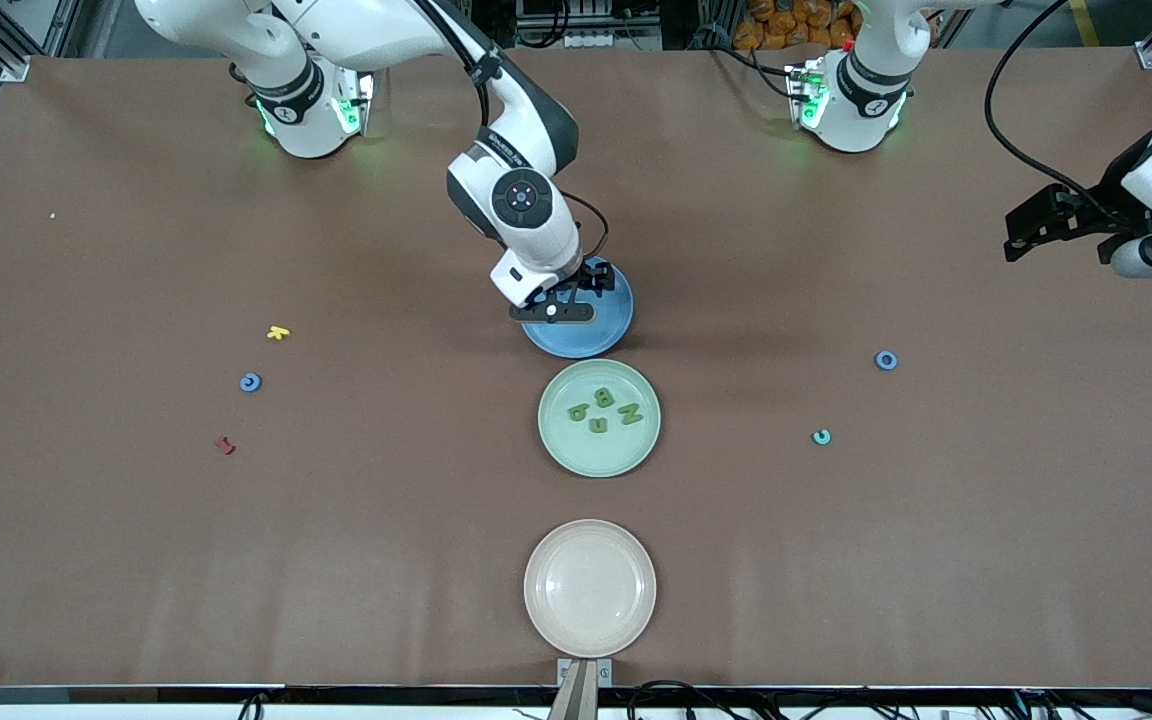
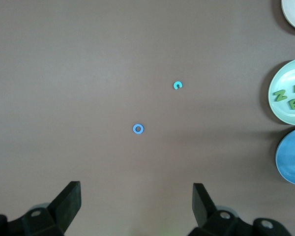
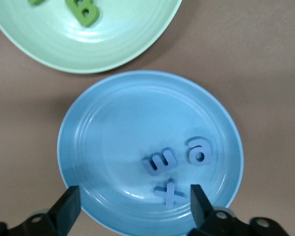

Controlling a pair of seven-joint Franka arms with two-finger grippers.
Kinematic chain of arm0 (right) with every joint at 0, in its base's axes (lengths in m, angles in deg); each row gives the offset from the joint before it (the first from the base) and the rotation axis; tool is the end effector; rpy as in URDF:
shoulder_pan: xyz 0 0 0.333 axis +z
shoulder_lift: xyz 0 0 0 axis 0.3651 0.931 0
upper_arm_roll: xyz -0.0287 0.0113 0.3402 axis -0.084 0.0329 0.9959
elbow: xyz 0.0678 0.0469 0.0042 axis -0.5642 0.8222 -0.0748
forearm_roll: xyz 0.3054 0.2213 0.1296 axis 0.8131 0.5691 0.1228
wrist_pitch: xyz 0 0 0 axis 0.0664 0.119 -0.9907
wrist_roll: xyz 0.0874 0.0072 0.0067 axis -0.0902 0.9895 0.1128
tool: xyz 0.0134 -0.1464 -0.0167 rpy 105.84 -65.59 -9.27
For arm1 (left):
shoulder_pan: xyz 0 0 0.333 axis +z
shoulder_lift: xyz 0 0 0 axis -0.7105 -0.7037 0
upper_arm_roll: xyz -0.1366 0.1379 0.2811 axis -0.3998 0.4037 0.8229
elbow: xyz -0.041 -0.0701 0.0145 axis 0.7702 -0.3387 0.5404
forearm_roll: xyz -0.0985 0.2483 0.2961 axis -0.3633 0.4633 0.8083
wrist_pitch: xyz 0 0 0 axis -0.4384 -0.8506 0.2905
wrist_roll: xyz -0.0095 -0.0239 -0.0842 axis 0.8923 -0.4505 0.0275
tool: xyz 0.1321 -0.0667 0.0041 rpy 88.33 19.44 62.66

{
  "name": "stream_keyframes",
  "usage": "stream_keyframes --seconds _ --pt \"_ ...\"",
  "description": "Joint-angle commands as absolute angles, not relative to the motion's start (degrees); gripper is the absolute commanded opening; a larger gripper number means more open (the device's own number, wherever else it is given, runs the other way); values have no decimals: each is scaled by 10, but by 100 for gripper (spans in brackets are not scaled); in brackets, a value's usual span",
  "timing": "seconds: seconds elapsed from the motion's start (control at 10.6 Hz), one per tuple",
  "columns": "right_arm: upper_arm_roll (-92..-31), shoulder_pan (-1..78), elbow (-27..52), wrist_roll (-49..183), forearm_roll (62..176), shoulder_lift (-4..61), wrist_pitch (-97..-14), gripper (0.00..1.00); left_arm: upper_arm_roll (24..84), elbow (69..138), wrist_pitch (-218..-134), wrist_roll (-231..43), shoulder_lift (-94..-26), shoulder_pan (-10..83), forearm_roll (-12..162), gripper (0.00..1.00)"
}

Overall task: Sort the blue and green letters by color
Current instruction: 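Carry the W to the blue plate and open the right gripper, then move the right gripper back over the blue letter C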

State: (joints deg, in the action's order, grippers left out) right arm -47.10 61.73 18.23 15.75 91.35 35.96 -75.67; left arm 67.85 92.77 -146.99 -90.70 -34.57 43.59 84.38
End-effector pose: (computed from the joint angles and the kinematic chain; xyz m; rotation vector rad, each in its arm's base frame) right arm 0.4382 0.5085 0.2254 -2.9944 0.1246 0.1988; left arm 0.5531 -0.0551 0.6171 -3.1299 0.0701 0.0239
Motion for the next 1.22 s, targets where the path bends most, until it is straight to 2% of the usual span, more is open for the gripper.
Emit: stream_keyframes --seconds 0.0,0.19,0.47,0.75,0.94,1.13 --pt "-464 549 174 144 912 355 -738 100 679 927 -1464 -901 -345 439 838 100" --pt "-444 463 174 146 913 345 -736 100 679 926 -1464 -902 -349 438 838 100" --pt "-444 381 174 145 912 333 -711 100 679 926 -1464 -901 -350 438 838 100" --pt "-446 302 185 145 790 327 -691 100 679 925 -1464 -897 -351 438 838 100" --pt "-452 252 187 147 783 315 -676 100 679 922 -1464 -897 -358 437 838 100" --pt "-485 232 187 146 784 314 -676 100 679 922 -1465 -897 -359 437 838 100"
